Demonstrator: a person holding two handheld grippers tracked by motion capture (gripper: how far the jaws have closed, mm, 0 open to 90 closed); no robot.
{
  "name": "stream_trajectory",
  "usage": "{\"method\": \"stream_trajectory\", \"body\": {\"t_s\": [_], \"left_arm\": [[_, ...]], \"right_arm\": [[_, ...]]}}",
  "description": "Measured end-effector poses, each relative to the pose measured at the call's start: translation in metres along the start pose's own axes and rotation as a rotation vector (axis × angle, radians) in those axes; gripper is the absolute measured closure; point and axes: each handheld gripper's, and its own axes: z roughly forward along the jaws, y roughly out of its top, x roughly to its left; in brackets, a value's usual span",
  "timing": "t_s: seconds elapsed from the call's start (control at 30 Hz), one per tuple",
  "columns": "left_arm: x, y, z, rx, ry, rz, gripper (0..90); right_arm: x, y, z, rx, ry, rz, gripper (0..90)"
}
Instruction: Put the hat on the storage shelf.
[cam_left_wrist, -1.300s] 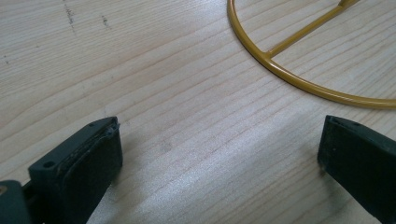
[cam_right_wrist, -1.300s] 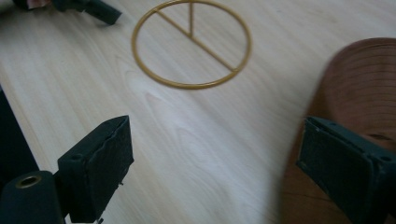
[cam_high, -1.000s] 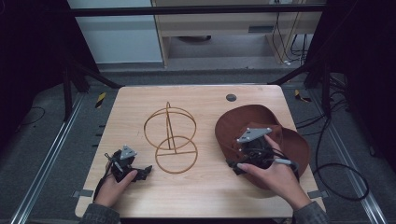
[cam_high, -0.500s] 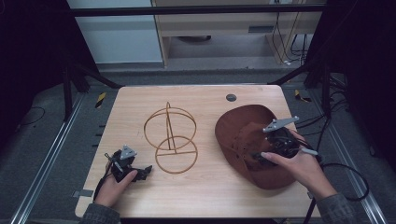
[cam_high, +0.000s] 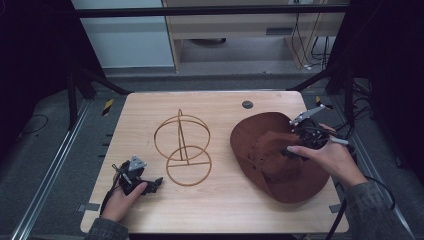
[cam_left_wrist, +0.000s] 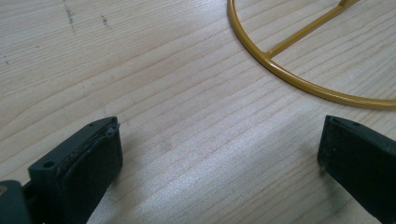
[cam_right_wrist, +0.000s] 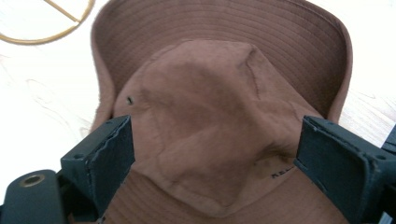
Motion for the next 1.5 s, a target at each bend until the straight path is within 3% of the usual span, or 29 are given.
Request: {"method": "stream_trajectory", "body": {"t_s": [0.3, 0.57, 0.9, 1.3, 1.5], "left_arm": [[0.000, 0.000, 0.000, 0.000, 0.000, 0.000, 0.0], [0.000, 0.000, 0.000, 0.000, 0.000, 0.000, 0.0], [0.000, 0.000, 0.000, 0.000, 0.000, 0.000, 0.0], [0.000, 0.000, 0.000, 0.000, 0.000, 0.000, 0.0], [0.000, 0.000, 0.000, 0.000, 0.000, 0.000, 0.0]], "right_arm": [[-0.007, 0.018, 0.021, 0.060, 0.006, -0.027, 15.0], [-0.015, 0.025, 0.039, 0.087, 0.040, -0.035, 19.7], [-0.017, 0.019, 0.054, 0.121, 0.056, -0.036, 26.8], [-0.018, 0.012, 0.059, 0.130, 0.045, -0.053, 34.5], [-0.023, 0.007, 0.059, 0.128, 0.049, -0.045, 53.8]]}}
